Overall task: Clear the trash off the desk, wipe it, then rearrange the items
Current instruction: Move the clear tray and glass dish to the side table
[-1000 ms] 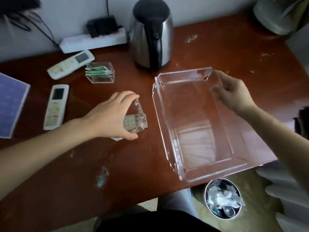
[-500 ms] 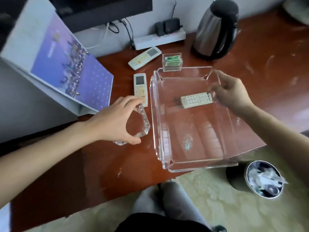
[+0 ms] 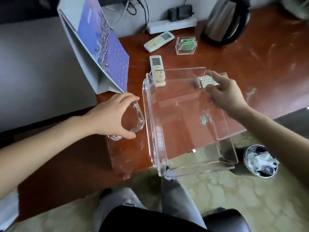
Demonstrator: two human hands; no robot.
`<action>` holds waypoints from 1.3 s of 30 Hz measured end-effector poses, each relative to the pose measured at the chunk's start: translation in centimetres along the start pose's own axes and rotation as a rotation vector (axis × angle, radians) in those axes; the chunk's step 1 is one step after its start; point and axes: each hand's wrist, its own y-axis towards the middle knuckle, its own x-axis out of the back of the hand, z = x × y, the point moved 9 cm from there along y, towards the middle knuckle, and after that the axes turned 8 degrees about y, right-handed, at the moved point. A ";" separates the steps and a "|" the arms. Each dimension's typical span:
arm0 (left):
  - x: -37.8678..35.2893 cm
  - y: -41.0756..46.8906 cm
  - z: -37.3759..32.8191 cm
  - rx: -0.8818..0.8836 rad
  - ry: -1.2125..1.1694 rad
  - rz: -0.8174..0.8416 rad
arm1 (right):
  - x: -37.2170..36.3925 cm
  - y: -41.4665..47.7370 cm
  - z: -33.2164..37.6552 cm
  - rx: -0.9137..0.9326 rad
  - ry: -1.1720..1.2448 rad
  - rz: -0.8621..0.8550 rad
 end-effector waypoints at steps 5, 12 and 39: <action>-2.3 -4.0 4.0 -0.114 0.054 0.011 | -5.7 -5.1 0.3 -0.020 0.065 -0.068; -7.5 -11.3 12.7 -0.204 0.095 0.035 | -16.6 -13.1 0.3 -0.030 0.134 -0.122; -34.3 -19.2 33.6 -0.143 0.077 0.166 | -45.9 -14.5 -14.4 -0.147 -0.065 -0.020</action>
